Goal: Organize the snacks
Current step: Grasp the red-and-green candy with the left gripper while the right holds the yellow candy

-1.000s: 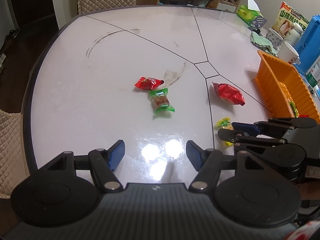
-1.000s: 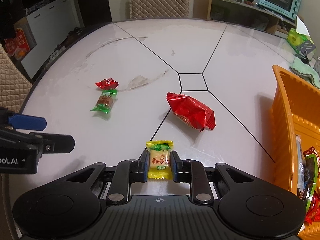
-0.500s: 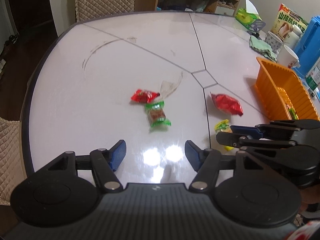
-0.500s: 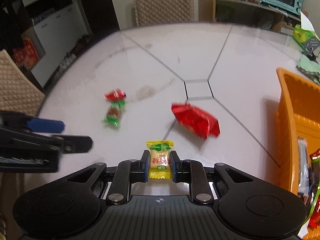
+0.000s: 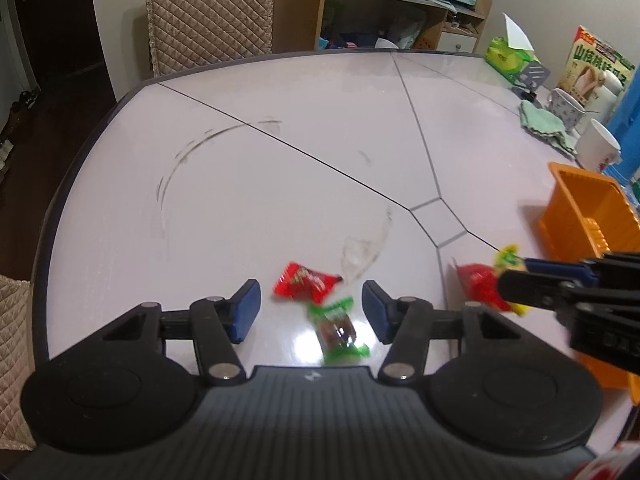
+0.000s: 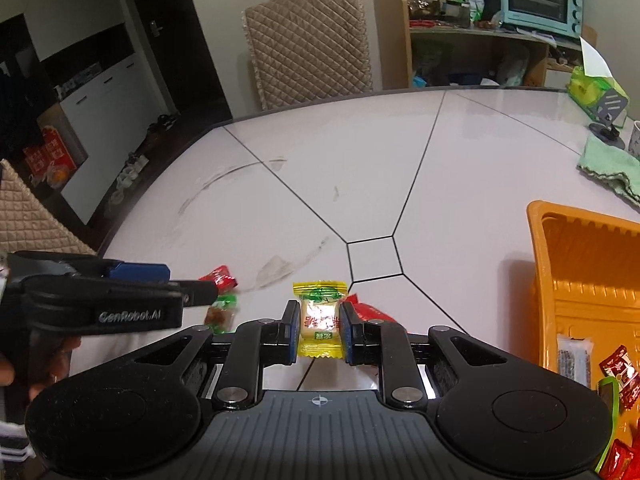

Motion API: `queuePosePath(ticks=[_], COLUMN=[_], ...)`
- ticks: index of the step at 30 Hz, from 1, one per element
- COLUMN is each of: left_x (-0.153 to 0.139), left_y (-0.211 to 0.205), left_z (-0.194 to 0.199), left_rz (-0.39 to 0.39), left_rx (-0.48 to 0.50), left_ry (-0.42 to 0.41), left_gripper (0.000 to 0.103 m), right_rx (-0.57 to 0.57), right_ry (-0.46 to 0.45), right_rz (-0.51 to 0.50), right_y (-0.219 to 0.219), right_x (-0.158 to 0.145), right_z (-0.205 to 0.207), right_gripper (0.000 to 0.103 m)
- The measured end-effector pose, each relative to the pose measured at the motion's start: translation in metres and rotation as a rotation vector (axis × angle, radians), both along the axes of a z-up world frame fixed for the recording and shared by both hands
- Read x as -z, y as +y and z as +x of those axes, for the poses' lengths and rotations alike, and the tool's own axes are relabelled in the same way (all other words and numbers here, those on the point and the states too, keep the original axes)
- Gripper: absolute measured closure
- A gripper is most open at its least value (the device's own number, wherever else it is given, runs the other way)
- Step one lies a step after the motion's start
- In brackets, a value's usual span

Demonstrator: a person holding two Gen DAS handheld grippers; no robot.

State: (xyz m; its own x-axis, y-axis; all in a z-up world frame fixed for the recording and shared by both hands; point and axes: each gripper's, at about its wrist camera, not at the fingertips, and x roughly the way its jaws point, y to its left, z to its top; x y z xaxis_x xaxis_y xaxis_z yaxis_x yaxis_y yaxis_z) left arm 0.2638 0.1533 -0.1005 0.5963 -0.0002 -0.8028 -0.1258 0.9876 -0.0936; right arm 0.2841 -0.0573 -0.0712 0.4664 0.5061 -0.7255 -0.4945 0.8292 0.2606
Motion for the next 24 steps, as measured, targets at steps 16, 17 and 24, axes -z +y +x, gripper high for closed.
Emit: queuePosePath(ticks=[16, 17, 24], left_x=[0.028, 0.028, 0.027], left_y=[0.009, 0.008, 0.002], left_z=[0.024, 0.025, 0.027], left_rz=[-0.051, -0.054, -0.038], left_rx=[0.018, 0.020, 0.036], left_ry=[0.029, 0.026, 0.015], left_gripper=[0.076, 0.079, 0.084], right_rx=[0.034, 0.035, 0.041], right_ry=[0.016, 0.016, 0.021], right_rz=[-0.001, -0.002, -0.003], right_y=[-0.006, -0.006, -0.008], right_x=[0.006, 0.006, 0.008], right_z=[0.018, 0.019, 0.022], right_gripper=[0.082, 0.082, 0.082])
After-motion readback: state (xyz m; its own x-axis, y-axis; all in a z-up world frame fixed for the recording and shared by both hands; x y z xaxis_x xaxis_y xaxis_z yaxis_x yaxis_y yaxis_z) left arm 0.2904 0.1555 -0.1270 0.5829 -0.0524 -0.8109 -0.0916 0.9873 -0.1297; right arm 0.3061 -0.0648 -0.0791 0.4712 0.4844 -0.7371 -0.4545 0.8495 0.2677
